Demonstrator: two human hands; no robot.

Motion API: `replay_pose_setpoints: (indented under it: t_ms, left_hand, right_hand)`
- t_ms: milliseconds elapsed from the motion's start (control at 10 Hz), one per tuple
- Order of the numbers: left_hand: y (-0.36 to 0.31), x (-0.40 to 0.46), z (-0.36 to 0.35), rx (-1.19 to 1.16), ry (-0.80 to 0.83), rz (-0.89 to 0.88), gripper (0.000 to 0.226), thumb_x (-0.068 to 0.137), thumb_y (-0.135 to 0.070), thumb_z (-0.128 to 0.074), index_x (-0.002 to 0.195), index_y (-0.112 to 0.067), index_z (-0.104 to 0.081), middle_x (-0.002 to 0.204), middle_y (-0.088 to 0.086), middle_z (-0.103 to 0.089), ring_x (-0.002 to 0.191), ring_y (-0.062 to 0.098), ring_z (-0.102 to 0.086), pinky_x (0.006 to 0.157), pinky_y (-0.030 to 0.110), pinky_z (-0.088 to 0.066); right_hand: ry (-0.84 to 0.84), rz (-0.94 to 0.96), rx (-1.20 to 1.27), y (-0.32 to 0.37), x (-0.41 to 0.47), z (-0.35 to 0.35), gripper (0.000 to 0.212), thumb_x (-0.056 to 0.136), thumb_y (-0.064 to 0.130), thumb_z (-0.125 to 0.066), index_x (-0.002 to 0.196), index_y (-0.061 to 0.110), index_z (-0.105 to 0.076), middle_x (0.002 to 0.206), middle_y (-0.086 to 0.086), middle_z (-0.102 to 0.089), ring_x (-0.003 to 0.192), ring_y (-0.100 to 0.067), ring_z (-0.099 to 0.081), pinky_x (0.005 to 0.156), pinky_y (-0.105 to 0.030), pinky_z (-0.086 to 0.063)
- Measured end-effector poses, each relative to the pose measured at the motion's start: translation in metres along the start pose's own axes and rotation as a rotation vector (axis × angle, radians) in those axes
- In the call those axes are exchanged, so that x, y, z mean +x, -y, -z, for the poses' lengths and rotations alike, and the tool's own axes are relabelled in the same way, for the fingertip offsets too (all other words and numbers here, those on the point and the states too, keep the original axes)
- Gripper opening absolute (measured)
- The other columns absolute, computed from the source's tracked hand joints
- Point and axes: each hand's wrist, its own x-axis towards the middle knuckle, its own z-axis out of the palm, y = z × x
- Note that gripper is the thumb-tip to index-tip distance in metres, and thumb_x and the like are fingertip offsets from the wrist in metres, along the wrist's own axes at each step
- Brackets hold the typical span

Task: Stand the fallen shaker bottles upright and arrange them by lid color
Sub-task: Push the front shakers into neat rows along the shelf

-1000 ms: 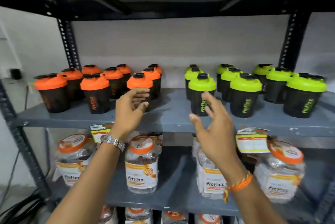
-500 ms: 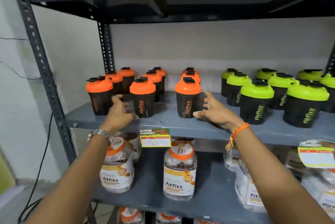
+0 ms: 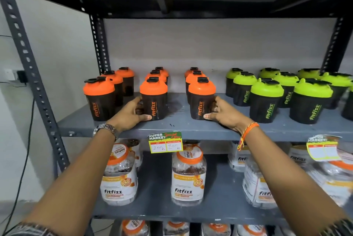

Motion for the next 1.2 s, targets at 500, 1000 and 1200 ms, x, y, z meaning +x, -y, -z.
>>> replay_pose_setpoints:
  t_ms: [500,1000,1200]
  left_hand:
    - [0.005,-0.011,-0.004,0.061,0.022,-0.053,0.056,0.090,-0.004,-0.068,0.133,-0.030,-0.045,0.120,-0.022,-0.059,0.099,-0.023,-0.058,0.086,0.002,-0.043]
    - [0.007,-0.008,-0.004,0.056,0.049,-0.015,0.061,0.089,-0.004,-0.068,0.138,-0.030,-0.043,0.124,-0.017,-0.060,0.118,-0.002,-0.056,0.110,0.030,-0.042]
    - [0.019,-0.012,-0.001,0.122,-0.001,0.083,0.096,0.086,-0.009,-0.073,0.160,-0.025,-0.015,0.154,0.005,-0.047,0.141,0.020,-0.046,0.120,0.047,-0.035]
  right_hand:
    - [-0.001,0.002,-0.018,-0.001,-0.016,-0.004,0.066,0.085,-0.004,-0.069,0.142,0.011,-0.039,0.129,-0.004,-0.060,0.120,-0.016,-0.059,0.106,-0.034,-0.046]
    - [-0.002,-0.039,-0.039,-0.001,-0.014,-0.001,0.067,0.084,-0.003,-0.070,0.143,0.010,-0.039,0.140,-0.012,-0.059,0.128,-0.022,-0.057,0.111,-0.042,-0.044]
    - [-0.028,-0.049,0.022,0.000,-0.019,-0.002,0.081,0.082,-0.008,-0.069,0.150,0.012,-0.029,0.144,-0.016,-0.052,0.132,-0.027,-0.053,0.102,-0.044,-0.052]
